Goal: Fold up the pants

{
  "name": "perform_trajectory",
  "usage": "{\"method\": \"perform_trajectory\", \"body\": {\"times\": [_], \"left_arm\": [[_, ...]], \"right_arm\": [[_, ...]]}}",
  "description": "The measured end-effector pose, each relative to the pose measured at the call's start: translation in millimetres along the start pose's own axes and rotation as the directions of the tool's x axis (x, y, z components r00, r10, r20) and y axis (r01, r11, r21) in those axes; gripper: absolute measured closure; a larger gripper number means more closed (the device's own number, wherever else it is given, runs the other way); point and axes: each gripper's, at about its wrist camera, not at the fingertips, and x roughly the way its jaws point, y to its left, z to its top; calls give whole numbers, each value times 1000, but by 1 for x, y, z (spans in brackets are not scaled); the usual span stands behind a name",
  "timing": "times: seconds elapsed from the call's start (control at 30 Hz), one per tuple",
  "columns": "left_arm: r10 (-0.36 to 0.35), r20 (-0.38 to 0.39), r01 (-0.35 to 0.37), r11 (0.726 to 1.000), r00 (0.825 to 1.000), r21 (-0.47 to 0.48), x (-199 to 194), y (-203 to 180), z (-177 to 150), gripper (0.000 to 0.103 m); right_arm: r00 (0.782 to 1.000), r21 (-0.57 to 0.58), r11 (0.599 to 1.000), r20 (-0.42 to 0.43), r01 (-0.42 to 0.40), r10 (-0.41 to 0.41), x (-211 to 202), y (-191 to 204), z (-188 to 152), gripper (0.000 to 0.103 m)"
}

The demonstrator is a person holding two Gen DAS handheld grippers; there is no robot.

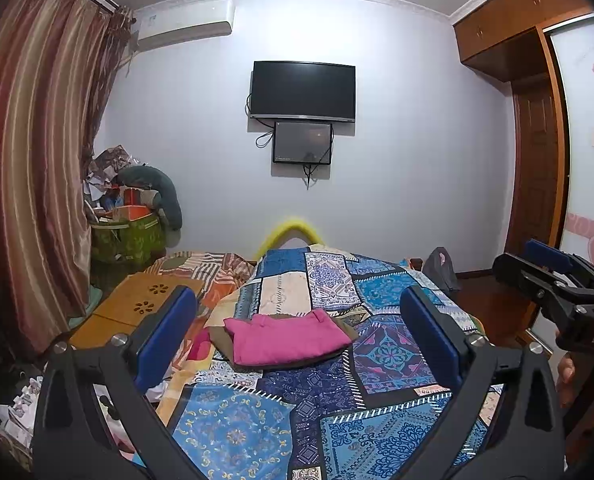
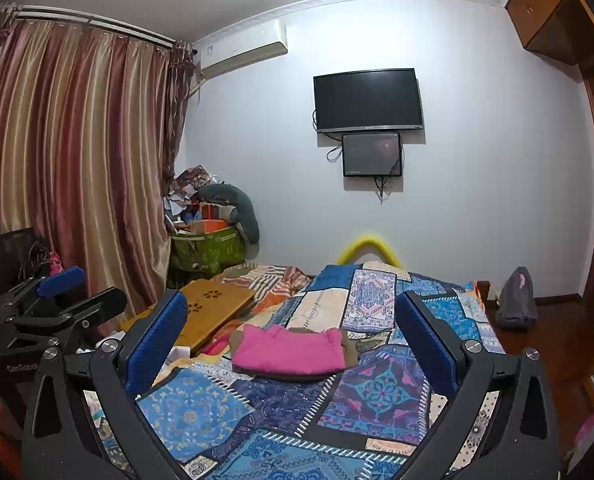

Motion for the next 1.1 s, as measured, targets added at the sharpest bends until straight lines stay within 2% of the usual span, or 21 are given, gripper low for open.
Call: {"method": "perform_trajectory", "body": {"times": [1.1], "left_arm": [[-24, -14, 24, 1000, 1000, 13, -2, -2, -2, 0]], "right_arm": [[1000, 25, 1000, -17, -1, 1, 0, -3, -6, 0]]}}
